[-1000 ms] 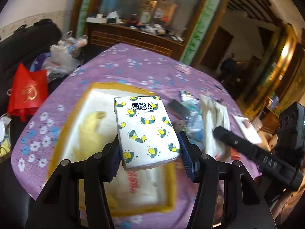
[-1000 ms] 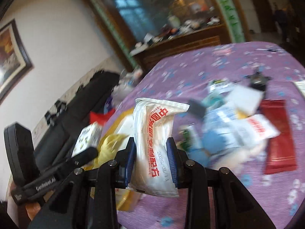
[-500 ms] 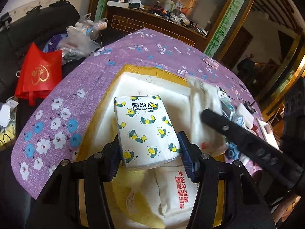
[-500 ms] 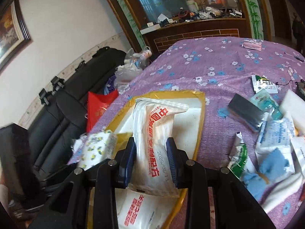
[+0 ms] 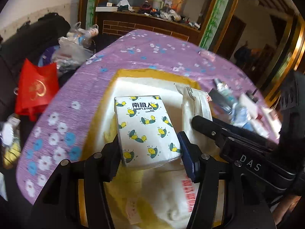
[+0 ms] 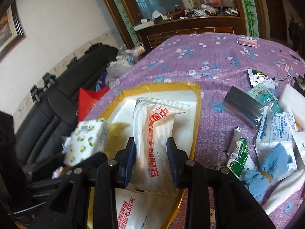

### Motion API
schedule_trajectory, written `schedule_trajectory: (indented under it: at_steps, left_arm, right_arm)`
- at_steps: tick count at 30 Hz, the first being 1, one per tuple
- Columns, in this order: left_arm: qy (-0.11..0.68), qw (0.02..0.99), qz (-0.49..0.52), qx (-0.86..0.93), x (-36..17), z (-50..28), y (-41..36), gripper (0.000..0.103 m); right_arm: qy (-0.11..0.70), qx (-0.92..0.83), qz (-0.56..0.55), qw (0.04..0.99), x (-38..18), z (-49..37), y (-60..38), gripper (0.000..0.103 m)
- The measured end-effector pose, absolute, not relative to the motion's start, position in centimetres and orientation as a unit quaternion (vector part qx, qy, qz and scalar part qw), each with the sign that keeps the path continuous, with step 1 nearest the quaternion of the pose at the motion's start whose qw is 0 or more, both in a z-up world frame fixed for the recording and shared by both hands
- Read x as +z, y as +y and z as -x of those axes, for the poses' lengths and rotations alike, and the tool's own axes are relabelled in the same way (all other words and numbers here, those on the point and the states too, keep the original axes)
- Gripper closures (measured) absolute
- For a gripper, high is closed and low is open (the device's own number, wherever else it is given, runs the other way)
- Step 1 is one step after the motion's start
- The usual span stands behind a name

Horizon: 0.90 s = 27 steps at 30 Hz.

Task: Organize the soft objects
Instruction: 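Carry both packs over the yellow-rimmed box and release them inside, then move both grippers back over the pile of items on the table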

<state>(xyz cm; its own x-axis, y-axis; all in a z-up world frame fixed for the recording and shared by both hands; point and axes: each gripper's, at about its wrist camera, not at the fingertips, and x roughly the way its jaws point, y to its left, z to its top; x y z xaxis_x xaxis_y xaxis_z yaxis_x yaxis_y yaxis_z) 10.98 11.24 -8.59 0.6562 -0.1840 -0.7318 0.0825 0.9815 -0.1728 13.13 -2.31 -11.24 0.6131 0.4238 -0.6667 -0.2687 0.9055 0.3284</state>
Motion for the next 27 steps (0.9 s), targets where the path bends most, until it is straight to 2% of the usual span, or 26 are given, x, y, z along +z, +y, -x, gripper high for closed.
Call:
schedule_trajectory:
  at_steps: [6, 8, 9, 11, 13, 17, 19, 23, 27]
  left_arm:
    - [0.413, 0.905, 0.057, -0.081, -8.5, -10.9, 11.6, 0.047]
    - [0.412, 0.902, 0.087, -0.100, -8.1, -11.0, 12.0, 0.046]
    - [0.409, 0.900, 0.108, -0.105, -7.8, -11.1, 12.2, 0.044]
    - [0.405, 0.900, 0.121, -0.111, -7.5, -11.2, 12.2, 0.032]
    - [0.410, 0.896, 0.125, -0.116, -7.4, -11.6, 11.7, 0.031]
    - [0.430, 0.893, 0.097, -0.094, -7.6, -11.4, 9.9, 0.031]
    - [0.413, 0.903, 0.084, -0.084, -7.0, -10.4, 9.0, 0.031]
    - [0.347, 0.934, 0.033, -0.076, -4.4, -6.7, 5.7, 0.031]
    - [0.340, 0.934, -0.009, -0.108, -3.9, -4.6, 1.5, 0.031]
  right_arm:
    - [0.393, 0.195, -0.102, 0.893, -11.4, -12.7, -2.5, 0.064]
    - [0.388, 0.209, -0.111, 0.891, -11.2, -12.6, -2.9, 0.056]
    - [0.383, 0.210, -0.118, 0.892, -11.0, -12.4, -3.3, 0.053]
    - [0.374, 0.211, -0.139, 0.892, -10.7, -12.2, -4.3, 0.047]
    - [0.368, 0.212, -0.158, 0.891, -10.3, -11.8, -5.5, 0.047]
    - [0.356, 0.218, -0.180, 0.891, -9.6, -10.1, -7.8, 0.046]
    - [0.345, 0.223, -0.189, 0.892, -9.2, -8.8, -9.3, 0.045]
    - [0.324, 0.230, -0.197, 0.897, -8.6, -5.9, -12.4, 0.036]
    - [0.329, 0.228, -0.209, 0.892, -8.9, -3.7, -15.3, 0.034]
